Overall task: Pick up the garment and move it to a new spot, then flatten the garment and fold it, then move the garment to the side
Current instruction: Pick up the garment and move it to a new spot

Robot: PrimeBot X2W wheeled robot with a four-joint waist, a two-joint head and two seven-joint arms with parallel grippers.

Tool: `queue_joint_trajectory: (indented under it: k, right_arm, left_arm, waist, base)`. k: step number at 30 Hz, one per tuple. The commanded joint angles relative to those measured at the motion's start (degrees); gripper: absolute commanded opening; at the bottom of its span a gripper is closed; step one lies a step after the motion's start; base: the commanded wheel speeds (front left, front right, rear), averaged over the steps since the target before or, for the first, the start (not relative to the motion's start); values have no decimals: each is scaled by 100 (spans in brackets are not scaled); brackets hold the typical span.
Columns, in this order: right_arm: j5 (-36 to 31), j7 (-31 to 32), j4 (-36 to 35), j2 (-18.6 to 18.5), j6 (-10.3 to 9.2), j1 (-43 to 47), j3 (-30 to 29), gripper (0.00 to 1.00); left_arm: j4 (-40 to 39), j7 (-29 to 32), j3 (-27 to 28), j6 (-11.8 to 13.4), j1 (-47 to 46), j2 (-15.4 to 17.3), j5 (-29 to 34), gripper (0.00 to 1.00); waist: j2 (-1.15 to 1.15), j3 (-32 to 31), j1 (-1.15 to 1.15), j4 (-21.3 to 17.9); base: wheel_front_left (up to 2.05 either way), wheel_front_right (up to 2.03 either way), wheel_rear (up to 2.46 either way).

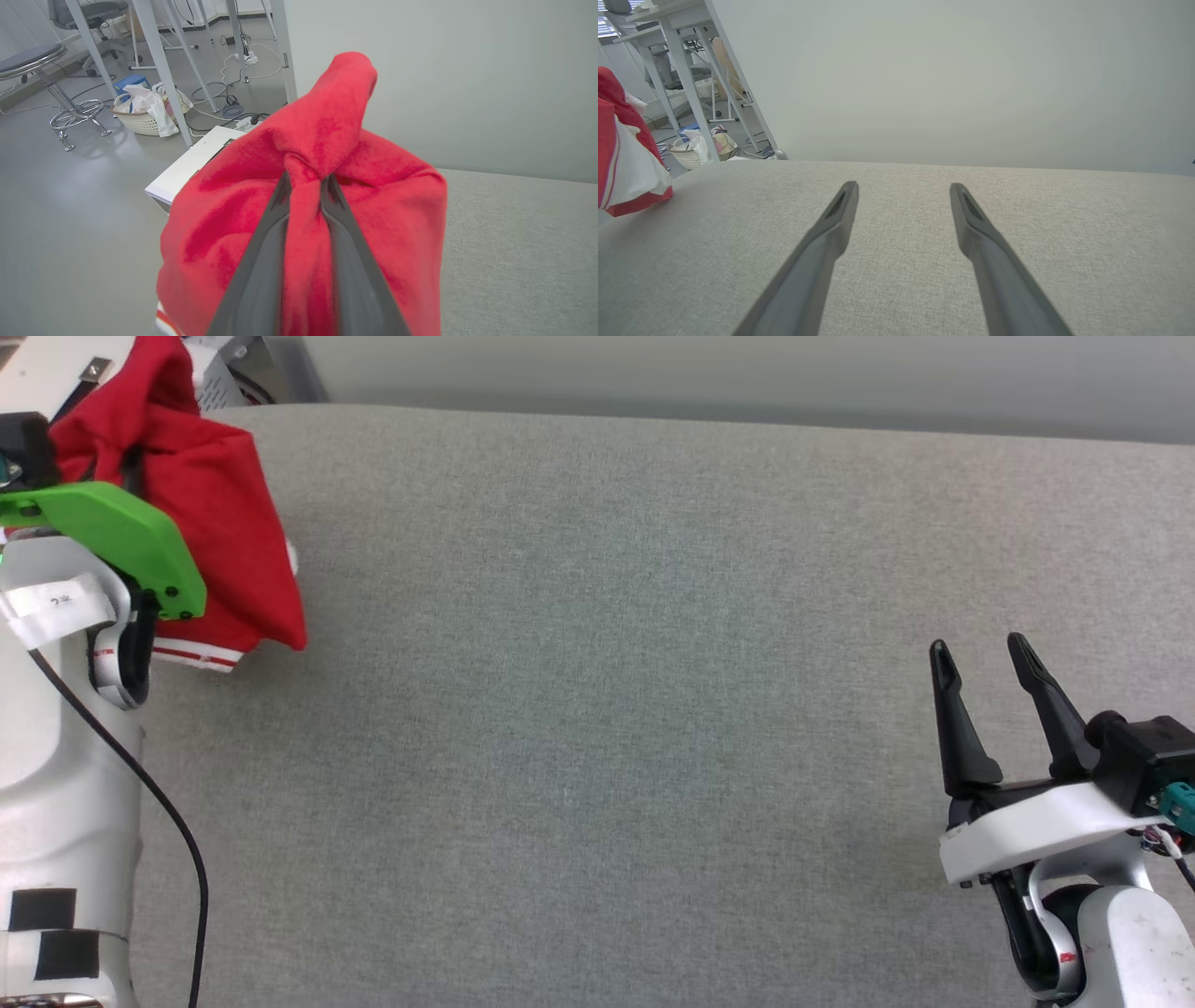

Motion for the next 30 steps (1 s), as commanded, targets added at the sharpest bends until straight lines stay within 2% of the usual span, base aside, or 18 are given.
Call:
queue_joint_trajectory:
  k: [1, 14, 19, 20, 23, 28, 29, 30]
  right_arm:
    - [-71, 4, 6, 15, 2, 96, -65, 100]
    - [-209, 216, -147, 92, 2, 498, -498, 100]
    - [-172, 254, -213, 104, 2, 538, -529, 100]
    - [-132, 244, -218, 108, 2, 539, -534, 100]
    - [-58, 233, -189, 111, 2, 503, -457, 100]
    - [8, 190, -122, 112, 2, 458, -427, 100]
    - [10, 182, -106, 113, 2, 447, -422, 100]
    - [8, 176, -93, 113, 2, 438, -421, 100]
  left_arm:
    - [-127, -36, -61, -64, 92, -86, 27, 0]
    - [-1536, 366, -1158, -384, 1184, -1125, -174, 0]
    - [-1777, 389, -1858, -457, 1769, -1559, -284, 0]
    - [-1673, 410, -2372, -481, 2108, -1764, -409, 0]
    - [-1434, 404, -2926, -495, 2439, -1874, -611, 0]
    - [-1276, 238, -3277, -499, 2539, -1913, -704, 0]
    - [-1289, 149, -3294, -486, 2548, -1918, -722, 26]
    - [-1305, 77, -3306, -471, 2552, -1921, -727, 73]
  waist:
    - [0, -367, 0, -157]
    - [0, -681, 0, -853]
    - [0, -559, 0, -1079]
    - [0, -451, 0, -1133]
    - [0, -302, 0, -1179]
    - [0, -197, 0, -1097]
    - [0, -193, 0, -1077]
    - [0, -201, 0, -1056]
  base:
    - [0, 0, 0]
    - [0, 0, 0]
    - [0, 0, 0]
    - [0, 0, 0]
    - [0, 0, 0]
    - [0, 0, 0]
    - [0, 0, 0]
    - [0, 0, 0]
